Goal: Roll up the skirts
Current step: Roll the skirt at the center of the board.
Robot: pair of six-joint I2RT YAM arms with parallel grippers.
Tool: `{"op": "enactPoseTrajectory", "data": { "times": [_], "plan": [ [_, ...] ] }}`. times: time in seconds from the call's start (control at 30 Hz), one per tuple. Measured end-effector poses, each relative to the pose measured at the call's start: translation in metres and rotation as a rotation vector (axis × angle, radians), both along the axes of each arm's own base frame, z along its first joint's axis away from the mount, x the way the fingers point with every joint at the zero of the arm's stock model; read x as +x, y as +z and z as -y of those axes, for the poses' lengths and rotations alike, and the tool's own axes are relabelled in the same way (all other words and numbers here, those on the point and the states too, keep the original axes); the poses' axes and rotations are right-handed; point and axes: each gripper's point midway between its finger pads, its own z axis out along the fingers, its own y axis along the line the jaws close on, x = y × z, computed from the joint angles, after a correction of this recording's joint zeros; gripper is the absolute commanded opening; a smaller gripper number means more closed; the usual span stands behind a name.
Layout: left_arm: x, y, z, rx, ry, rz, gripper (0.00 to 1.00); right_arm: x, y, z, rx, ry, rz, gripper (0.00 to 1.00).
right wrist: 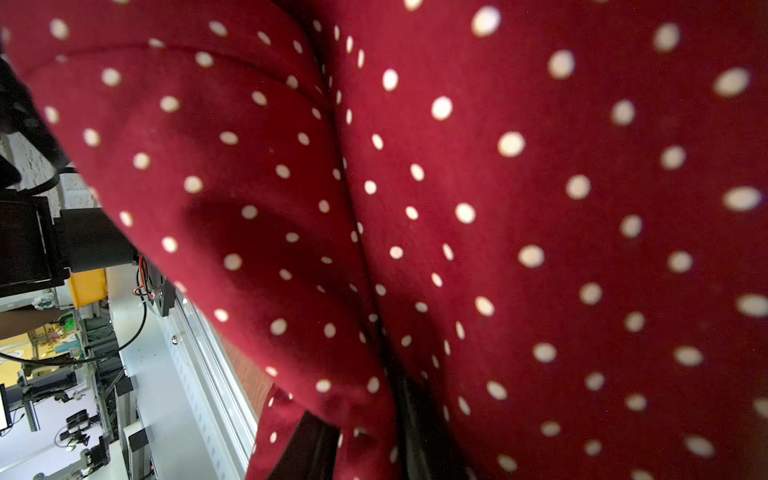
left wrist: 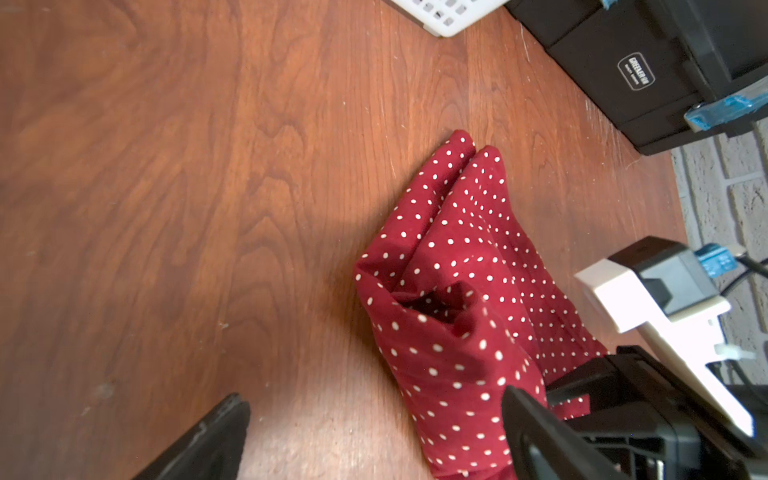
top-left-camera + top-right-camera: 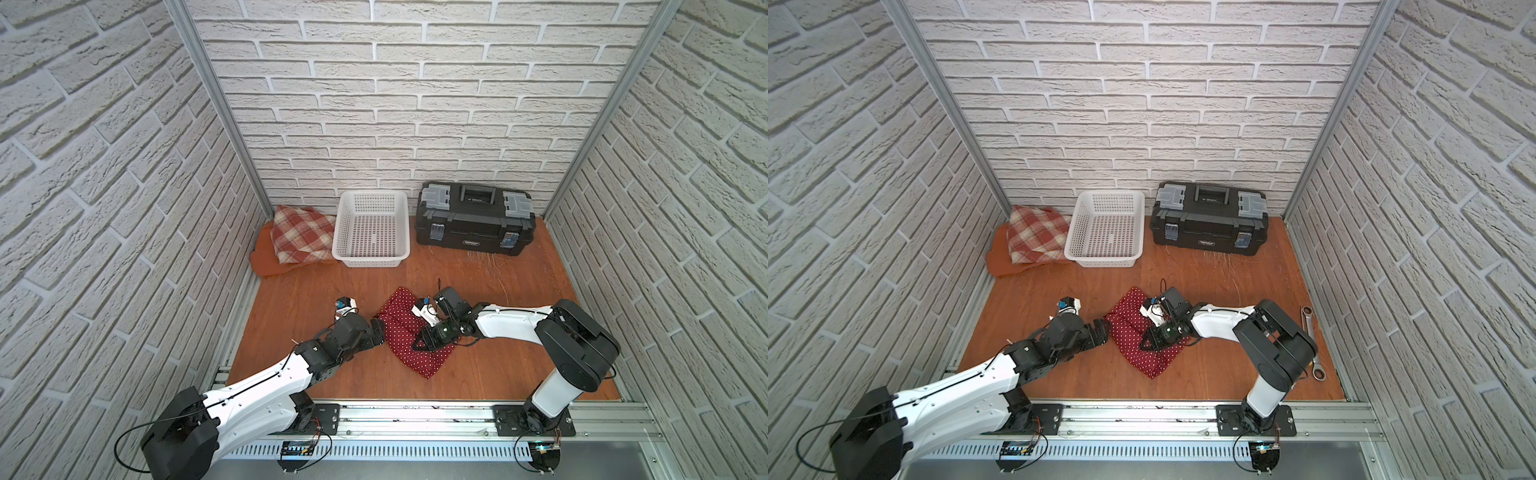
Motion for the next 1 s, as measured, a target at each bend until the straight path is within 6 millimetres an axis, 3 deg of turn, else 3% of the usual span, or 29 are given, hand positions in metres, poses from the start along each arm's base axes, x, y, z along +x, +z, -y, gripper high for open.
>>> {"op": "enactPoseTrajectory", "data": {
  "times": [0.2, 0.4, 0.53, 0.6, 0.73, 1.0],
  "plan": [
    [0.009, -0.010, 0.015, 0.009, -0.041, 0.032, 0.92, 0.000, 0.000, -0.002, 0.009, 0.006, -0.006, 0.17],
    [0.018, -0.032, 0.030, 0.050, -0.094, 0.030, 0.69, 0.001, 0.000, -0.004, 0.011, 0.011, -0.012, 0.16],
    [0.025, -0.039, 0.042, 0.055, -0.126, 0.040, 0.64, 0.001, 0.000, -0.004, 0.010, 0.015, -0.009, 0.16],
    [0.029, -0.040, 0.047, 0.052, -0.138, 0.047, 0.54, 0.001, 0.000, -0.004, 0.009, 0.015, -0.009, 0.17],
    [0.034, -0.037, 0.059, 0.037, -0.179, 0.077, 0.01, 0.001, -0.001, -0.002, -0.003, 0.012, -0.010, 0.21],
    [0.043, -0.018, 0.078, -0.016, -0.230, 0.140, 0.00, 0.003, -0.002, 0.001, -0.061, 0.000, 0.014, 0.26]
  ]
}}
